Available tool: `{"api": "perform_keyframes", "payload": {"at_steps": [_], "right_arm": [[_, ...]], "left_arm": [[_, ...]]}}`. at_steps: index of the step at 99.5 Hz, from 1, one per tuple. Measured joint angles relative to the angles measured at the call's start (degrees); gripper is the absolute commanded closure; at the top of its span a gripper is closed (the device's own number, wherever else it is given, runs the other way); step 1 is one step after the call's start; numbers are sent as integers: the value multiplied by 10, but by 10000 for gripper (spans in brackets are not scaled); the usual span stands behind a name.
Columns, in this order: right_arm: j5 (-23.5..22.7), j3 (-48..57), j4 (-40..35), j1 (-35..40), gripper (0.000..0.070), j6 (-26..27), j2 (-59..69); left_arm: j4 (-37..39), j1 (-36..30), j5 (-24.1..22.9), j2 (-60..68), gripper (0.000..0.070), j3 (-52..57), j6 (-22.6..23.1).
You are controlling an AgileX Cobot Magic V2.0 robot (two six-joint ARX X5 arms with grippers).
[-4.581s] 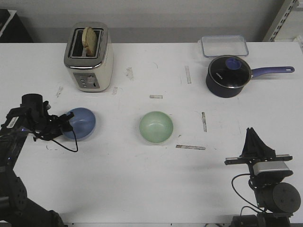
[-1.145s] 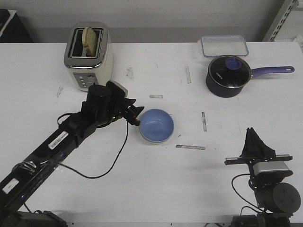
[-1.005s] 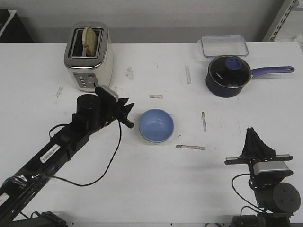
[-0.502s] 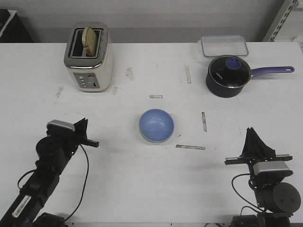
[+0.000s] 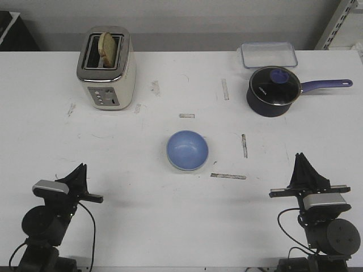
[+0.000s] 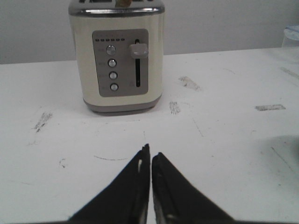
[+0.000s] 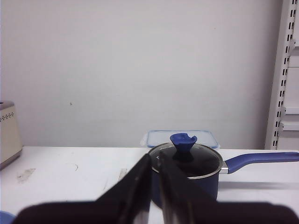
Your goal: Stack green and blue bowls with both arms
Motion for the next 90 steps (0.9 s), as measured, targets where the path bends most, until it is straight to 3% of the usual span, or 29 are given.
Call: {"api": "perform_keyframes", "payload": {"at_steps": [54,90], "right_arm": [[0,0,0,0,687,0,0],[0,0,0,0,687,0,0]], "left_arm": [[5,1,0,-135,699,0,0],[8,70,0,-192,699,-93,0]]}}
